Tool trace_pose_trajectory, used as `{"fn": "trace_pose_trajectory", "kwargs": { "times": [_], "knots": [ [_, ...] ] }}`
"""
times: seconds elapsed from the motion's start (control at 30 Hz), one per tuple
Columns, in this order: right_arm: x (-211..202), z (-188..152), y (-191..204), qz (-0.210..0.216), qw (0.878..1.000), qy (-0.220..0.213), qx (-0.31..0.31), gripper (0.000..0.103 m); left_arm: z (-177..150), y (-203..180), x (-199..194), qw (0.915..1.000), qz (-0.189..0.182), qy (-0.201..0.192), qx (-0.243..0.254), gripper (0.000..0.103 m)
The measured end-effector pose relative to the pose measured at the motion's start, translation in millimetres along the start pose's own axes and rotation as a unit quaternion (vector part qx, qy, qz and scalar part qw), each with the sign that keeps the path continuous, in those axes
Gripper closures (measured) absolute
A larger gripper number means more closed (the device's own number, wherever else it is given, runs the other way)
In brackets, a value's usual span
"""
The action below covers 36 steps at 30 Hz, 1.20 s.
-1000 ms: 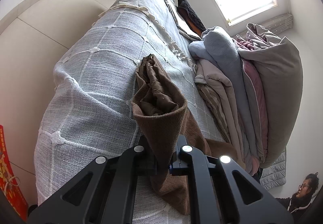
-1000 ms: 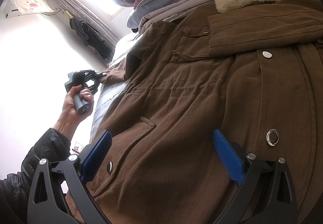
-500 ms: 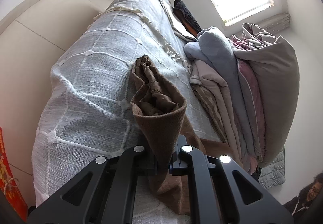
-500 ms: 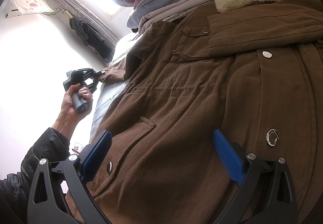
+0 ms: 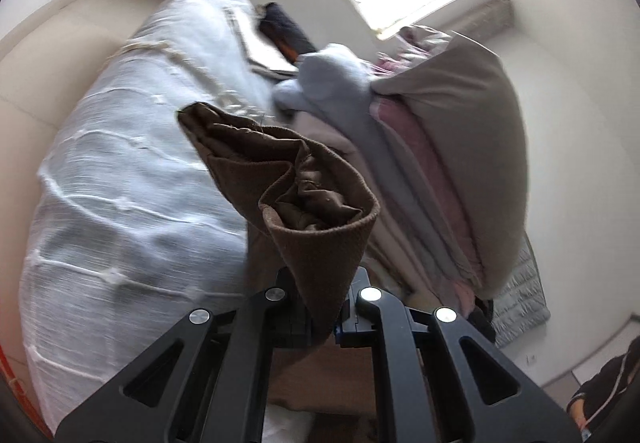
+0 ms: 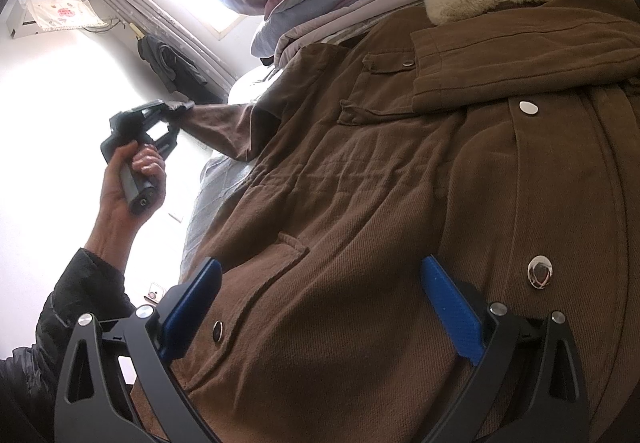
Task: Fold large clothes
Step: 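Carry the sleeve with the left tool across the coat chest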
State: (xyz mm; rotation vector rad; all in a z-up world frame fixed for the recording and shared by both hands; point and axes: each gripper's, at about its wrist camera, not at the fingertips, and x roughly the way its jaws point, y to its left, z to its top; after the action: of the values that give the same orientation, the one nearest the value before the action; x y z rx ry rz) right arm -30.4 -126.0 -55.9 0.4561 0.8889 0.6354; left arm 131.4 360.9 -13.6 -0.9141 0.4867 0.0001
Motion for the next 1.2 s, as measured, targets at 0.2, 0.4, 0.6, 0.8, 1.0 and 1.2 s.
{"fn": "trace_pose_trajectory", "kwargs": {
  "times": [0.2, 0.4, 0.6, 0.8, 1.0, 1.2],
  "knots": [
    [-3.6, 0.9, -6.5, 0.009, 1.0, -0.005, 0.012, 0.007, -23.8, -88.7, -16.4, 0.9958, -0.045, -0.003, 0.08, 0.097],
    [-42.0, 19.9, -51.3, 0.046, 0.986, -0.033, 0.157, 0.007, -77.7, -229.8, -20.1, 0.9768, -0.12, 0.019, 0.176, 0.097],
    [-153.2, 64.2, -122.2, 0.018, 0.964, -0.144, 0.223, 0.007, -199.1, -336.3, 28.4, 0.9435, -0.172, 0.125, 0.254, 0.097],
    [-197.9, 34.4, -207.7, 0.043, 0.9, -0.216, 0.375, 0.007, -378.1, -349.8, 144.9, 0.8829, -0.078, 0.338, 0.316, 0.063],
    [-208.5, 24.8, -223.0, 0.06, 0.883, -0.233, 0.402, 0.007, -430.8, -355.9, 152.9, 0.8507, -0.049, 0.366, 0.374, 0.059],
    [-197.9, 27.0, -212.1, 0.056, 0.89, -0.218, 0.396, 0.007, -336.4, -336.7, 91.7, 0.8736, -0.042, 0.282, 0.395, 0.039]
  ]
}}
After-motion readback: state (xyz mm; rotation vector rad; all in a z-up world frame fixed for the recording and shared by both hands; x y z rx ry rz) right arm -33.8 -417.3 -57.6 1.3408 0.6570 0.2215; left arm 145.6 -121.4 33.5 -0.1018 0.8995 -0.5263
